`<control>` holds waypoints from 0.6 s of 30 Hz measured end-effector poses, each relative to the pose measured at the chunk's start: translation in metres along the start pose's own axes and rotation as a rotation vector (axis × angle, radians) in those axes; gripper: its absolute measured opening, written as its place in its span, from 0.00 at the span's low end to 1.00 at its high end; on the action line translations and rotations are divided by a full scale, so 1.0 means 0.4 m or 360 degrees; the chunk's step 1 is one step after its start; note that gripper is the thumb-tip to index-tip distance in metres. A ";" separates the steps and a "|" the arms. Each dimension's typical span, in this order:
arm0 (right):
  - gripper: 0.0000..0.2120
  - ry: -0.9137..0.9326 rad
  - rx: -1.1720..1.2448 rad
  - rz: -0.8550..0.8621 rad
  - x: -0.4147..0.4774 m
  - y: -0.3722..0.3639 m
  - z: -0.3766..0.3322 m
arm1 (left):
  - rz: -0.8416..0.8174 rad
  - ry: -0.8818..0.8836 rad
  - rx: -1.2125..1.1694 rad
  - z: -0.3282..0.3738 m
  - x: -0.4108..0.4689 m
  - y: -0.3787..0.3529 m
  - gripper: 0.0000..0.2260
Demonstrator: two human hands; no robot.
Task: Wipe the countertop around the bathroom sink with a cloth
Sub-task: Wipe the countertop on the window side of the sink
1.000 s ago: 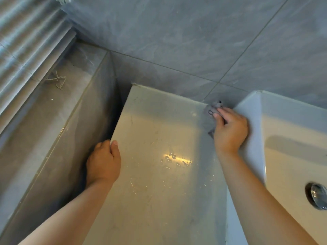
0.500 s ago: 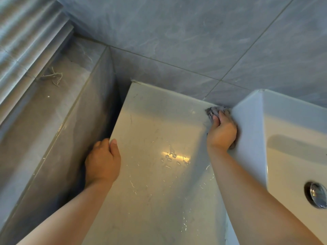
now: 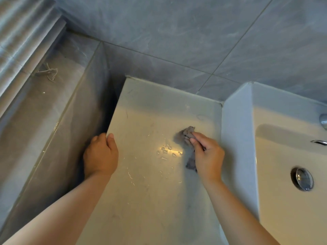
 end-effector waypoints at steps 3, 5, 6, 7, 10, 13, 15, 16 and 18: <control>0.12 0.0061 -0.0097 0.0312 0.047 0.095 -0.001 | 0.0005 -0.0004 -0.0002 -0.001 -0.002 -0.001 0.16; 0.12 0.0107 -0.0342 0.0318 0.063 0.105 0.010 | 0.0004 -0.0014 -0.0001 -0.002 -0.003 -0.001 0.16; 0.12 0.0129 -0.0496 0.0257 0.057 0.089 0.019 | 0.0002 -0.0015 -0.0003 -0.002 -0.002 -0.001 0.16; 0.11 0.0131 -0.0613 0.0208 0.043 0.070 0.036 | 0.0001 -0.0013 -0.0007 -0.002 0.000 -0.001 0.16; 0.13 0.0035 -0.0697 0.0187 -0.013 0.035 0.080 | 0.0008 -0.0015 0.0002 -0.002 0.003 -0.001 0.16; 0.14 -0.0038 -0.0660 0.0224 -0.027 0.032 0.099 | 0.0008 -0.0009 -0.0002 -0.002 0.002 0.000 0.16; 0.13 -0.0051 -0.0616 0.0230 -0.024 0.033 0.095 | 0.0011 -0.0016 -0.0013 0.000 0.000 0.002 0.16; 0.13 -0.0042 -0.0584 0.0238 -0.023 0.034 0.090 | 0.0017 -0.0023 -0.0017 0.002 0.000 0.004 0.16; 0.12 -0.0014 -0.0519 0.0252 -0.025 0.039 0.077 | 0.0018 -0.0027 -0.0019 0.004 -0.001 0.004 0.16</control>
Point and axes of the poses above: each hand's wrist, its own x-axis towards the middle knuckle, its own y-axis out of the back of the hand, z = x × y, the point moved 8 cm from there along x, towards the middle knuckle, and after that the axes turned 6 degrees about y, right-handed, at the moved point
